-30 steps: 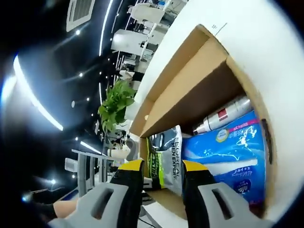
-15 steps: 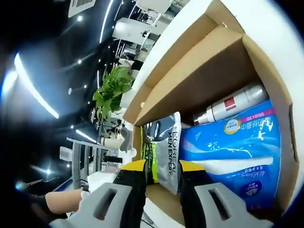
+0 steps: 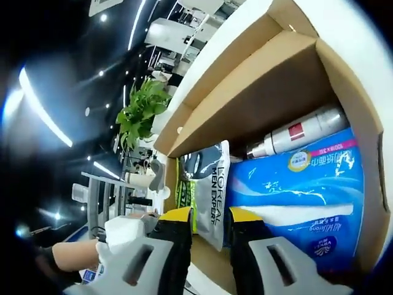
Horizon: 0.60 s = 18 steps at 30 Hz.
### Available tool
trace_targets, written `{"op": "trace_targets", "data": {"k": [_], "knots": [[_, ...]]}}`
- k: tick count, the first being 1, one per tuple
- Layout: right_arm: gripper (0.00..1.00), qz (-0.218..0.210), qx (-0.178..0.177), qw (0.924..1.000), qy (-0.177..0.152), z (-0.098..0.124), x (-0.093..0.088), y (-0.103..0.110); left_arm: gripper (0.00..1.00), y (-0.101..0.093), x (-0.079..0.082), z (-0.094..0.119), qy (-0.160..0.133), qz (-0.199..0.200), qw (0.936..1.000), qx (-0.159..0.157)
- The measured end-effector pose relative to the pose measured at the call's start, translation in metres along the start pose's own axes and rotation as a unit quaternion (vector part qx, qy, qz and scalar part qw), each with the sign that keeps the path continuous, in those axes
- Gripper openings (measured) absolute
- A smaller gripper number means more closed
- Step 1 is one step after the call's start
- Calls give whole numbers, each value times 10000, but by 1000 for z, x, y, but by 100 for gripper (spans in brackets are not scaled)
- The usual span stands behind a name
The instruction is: Operate the shoe box by opening the lid, removing the specified soft item, and placing it in the target area until the item is outside and the box remains undamaged.
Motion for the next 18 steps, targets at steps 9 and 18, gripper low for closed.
{"op": "trace_targets", "data": {"k": [9, 18], "knots": [[11, -87, 604, 9979, -208, 5, 9, 27, 1, 0, 0, 0, 3, 1, 10000, -5], [19, 63, 765, 9968, -202, 5, 8, 37, 1, 0, 0, 0, 5, -4, 10000, 18]]}}
Point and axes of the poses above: the point that each gripper's makers call its tool centre point, and the gripper's own axes: z roughly backward along the fingers, y roughly to its left, x roughly out of its top, the point moved 2 cm from there along z, roughly backward along the fingers, and after that the axes turned 7 degrees about y, right-handed, at the moved point
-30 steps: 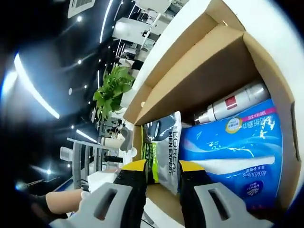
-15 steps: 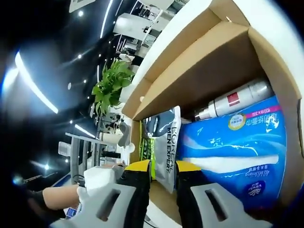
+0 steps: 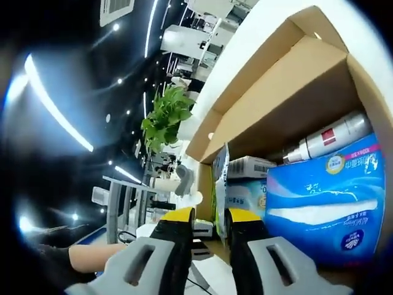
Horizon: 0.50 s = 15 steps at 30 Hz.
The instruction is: Operate the shoe box by opening the lid, removing the specified soft item, and placing it in the target area until the item is outside and the box remains undamaged.
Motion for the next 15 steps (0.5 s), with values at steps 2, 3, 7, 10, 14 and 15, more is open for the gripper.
{"op": "trace_targets", "data": {"k": [2, 3, 7, 10, 14, 15], "knots": [[19, 38, -31, 10000, 36, -3, -4, 1, 1, 0, 0, 0, -1, -3, 10000, 11], [19, 46, -153, 9999, 7, -3, -3, -2, 1, 0, 0, 0, -2, -10, 10000, 19], [19, 47, -210, 9997, 63, -9, -7, -2, 1, 0, 1, 0, 0, -24, 10000, 4], [19, -18, -184, 9998, 53, -11, -7, -2, 1, 0, 1, 0, -5, -31, 10000, 6], [19, -31, -160, 9999, 12, -15, -3, -1, 1, 0, 1, 0, -8, -32, 10000, 4], [19, -33, -164, 9999, 13, -17, -3, 0, 1, 0, 1, 0, -9, -31, 10000, 5]]}}
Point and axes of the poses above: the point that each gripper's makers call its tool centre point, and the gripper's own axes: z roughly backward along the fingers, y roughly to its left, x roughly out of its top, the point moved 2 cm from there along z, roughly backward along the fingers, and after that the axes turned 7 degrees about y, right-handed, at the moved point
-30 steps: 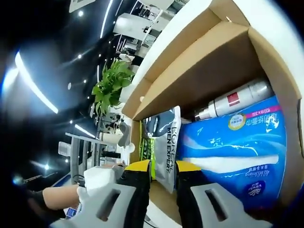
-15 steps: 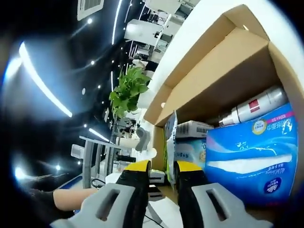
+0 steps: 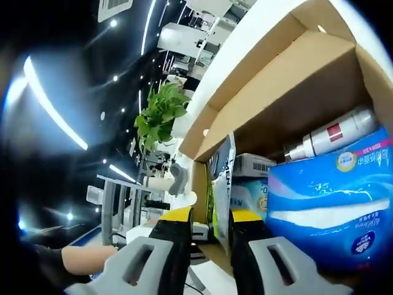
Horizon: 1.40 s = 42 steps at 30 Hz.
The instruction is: Operate the shoe box by opening the lid, removing the specified soft item, and placing it in the target area until the item is outside and the box remains undamaged.
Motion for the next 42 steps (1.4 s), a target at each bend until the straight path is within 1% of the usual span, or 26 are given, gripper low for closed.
{"op": "trace_targets", "data": {"k": [3, 7, 9, 12, 14, 18, 20, 28, 30, 31, 34, 36, 42], "knots": [[21, 57, -2, 10000, -5, -5, -1, 1, 1, 0, 0, 0, 0, 3, 10000, -1], [20, 83, -32, 9999, 55, -10, -5, 1, 1, 0, 0, 0, -1, 5, 10000, 2], [20, 71, -52, 10000, 13, -10, -5, -1, 1, 0, 0, 0, -1, 5, 10000, 14], [17, -78, -38, 9999, -70, -10, -3, -5, 1, 0, 0, 0, 1, 9, 10000, 8], [14, -147, -108, 9998, -87, -11, -4, -8, 1, 0, 0, 0, 4, 11, 10000, 0], [11, -104, -129, 9998, -115, -11, -4, -8, 1, 0, 0, 0, 1, 14, 10000, 18], [11, -186, -68, 9997, -133, -11, -4, -9, 1, 0, 0, 0, 0, 12, 10000, 23], [9, -298, -74, 9994, -181, -11, -3, -11, 1, 0, 0, 1, 3, 14, 10000, 17], [5, -274, -97, 9994, -188, -11, -3, -11, 1, 0, 0, 0, 1, 13, 10000, 23], [1, -203, -178, 9995, -190, -11, -3, -13, 1, 0, 0, 1, 1, 11, 10000, 23], [1, -240, -114, 9995, -188, -10, -4, -10, 1, 0, 0, 1, 2, 12, 10000, 16], [0, -248, -134, 9994, -190, -11, -4, -10, 1, 0, 0, 1, 1, 9, 10000, 16], [0, -159, -82, 9996, -208, -11, -4, -7, 1, 0, 0, 1, 2, 8, 10000, 20]]}}
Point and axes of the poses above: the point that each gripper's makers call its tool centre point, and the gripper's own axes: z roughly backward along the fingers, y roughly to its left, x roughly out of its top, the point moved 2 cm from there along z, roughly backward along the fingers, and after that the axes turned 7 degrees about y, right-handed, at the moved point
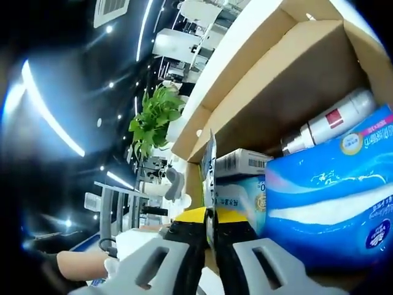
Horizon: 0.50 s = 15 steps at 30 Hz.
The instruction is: Operate the shoe box by opening the lid, removing the specified soft item, and placing it in the target area until the item is outside and the box remains undamaged.
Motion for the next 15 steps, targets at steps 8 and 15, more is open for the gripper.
{"op": "trace_targets", "data": {"k": [8, 15], "knots": [[0, -100, 114, 9999, -22, 0, 1, 2, 1, 0, 0, 0, 1, 4, 10000, 17], [0, -113, 210, 9997, -41, 2, 0, 6, 1, 0, 0, 0, 2, 12, 10000, 1]]}}
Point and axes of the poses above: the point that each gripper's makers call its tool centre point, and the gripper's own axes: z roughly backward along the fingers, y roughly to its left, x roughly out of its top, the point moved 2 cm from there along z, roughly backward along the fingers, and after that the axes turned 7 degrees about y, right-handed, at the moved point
